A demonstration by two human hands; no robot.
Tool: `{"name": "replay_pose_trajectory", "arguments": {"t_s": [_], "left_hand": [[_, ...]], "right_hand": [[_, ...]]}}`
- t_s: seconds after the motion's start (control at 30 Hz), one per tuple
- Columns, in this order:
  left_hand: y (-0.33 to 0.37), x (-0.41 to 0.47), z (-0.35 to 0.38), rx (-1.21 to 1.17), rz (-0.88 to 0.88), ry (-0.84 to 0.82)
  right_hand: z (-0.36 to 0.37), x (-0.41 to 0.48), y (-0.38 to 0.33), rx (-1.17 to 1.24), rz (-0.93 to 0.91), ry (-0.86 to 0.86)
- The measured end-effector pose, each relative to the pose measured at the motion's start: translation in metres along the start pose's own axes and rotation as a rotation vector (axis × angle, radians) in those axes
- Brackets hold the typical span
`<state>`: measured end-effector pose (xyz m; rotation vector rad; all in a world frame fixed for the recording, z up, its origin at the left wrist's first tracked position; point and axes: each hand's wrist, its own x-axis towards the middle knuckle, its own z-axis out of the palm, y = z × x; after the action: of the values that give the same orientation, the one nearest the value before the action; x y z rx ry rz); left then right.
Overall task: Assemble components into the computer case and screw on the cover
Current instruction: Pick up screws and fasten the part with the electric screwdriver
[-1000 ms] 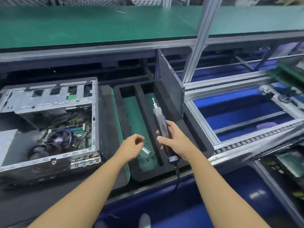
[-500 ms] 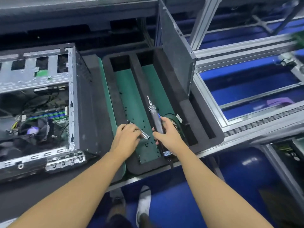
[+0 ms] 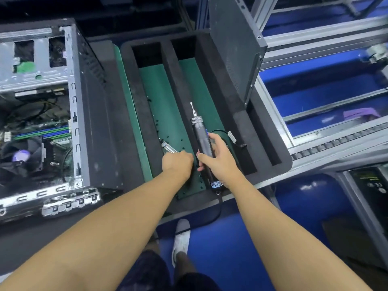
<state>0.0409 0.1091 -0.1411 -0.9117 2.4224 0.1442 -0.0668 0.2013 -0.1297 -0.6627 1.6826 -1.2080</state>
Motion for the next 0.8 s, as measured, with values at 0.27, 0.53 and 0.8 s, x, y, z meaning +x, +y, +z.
{"name": "replay_pose_trajectory", "arguments": {"t_s": [0.27,0.53,0.8], "left_hand": [[0.011,0.012,0.013,-0.185,-0.052,-0.021],[0.012,0.017,0.018,-0.287,-0.109,0.015],[0.007,0.019,0.010,-0.327,-0.134,0.024]], "right_hand": [[0.001,-0.001,0.000,0.031,-0.013,0.015],[0.000,-0.001,0.002,0.068,-0.004,0.032],[0.000,-0.001,0.002,0.113,0.011,0.040]]}}
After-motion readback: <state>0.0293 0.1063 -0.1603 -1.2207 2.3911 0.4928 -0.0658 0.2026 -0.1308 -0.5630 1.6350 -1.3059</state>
